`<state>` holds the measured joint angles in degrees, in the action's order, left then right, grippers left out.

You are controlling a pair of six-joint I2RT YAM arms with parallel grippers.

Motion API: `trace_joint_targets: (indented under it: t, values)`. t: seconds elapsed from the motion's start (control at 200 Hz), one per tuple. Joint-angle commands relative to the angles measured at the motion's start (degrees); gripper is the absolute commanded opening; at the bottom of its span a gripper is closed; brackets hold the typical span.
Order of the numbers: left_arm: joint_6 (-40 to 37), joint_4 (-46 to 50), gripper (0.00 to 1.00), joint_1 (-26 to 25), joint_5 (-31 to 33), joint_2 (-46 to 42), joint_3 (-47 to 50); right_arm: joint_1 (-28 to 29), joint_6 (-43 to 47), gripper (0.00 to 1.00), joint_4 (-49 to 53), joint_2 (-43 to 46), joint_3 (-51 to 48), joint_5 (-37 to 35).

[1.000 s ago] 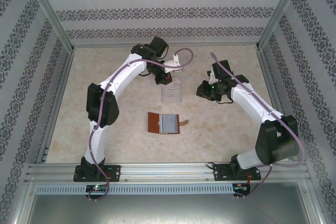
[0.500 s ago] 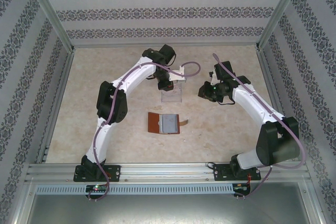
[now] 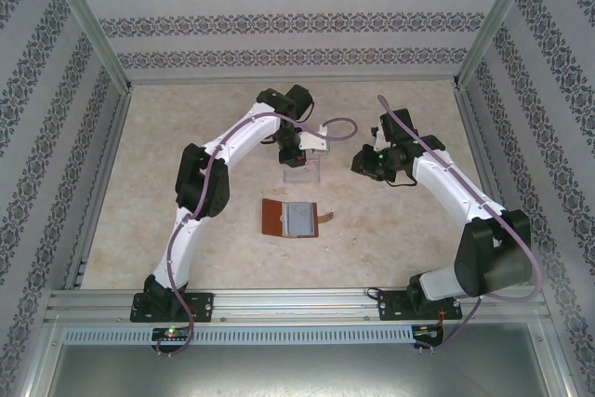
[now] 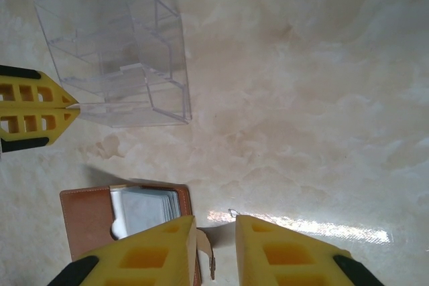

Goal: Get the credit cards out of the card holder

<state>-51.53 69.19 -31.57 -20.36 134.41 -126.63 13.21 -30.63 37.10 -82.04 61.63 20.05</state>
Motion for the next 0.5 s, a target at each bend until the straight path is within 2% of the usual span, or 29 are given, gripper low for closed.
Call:
trace_joint_targets:
  t: [0.0, 0.245, 0.495]
  values:
    - [-2.17, 5.91, 0.00, -0.77, -1.72, 2.11, -2.74, -0.63, -0.60, 0.24, 0.34, 1.58, -0.70, 0.61]
    - [-2.78, 12.65, 0.04, -0.99, -2.80, 7.06, -10.43, -0.56, -1.13, 0.24, -0.01, 2.01, -1.40, 0.34]
    - [-3.04, 12.46, 0.14, -0.99, 0.65, 7.54, -12.01, -0.50, -1.38, 0.24, -0.19, 2.28, -1.77, 0.24]
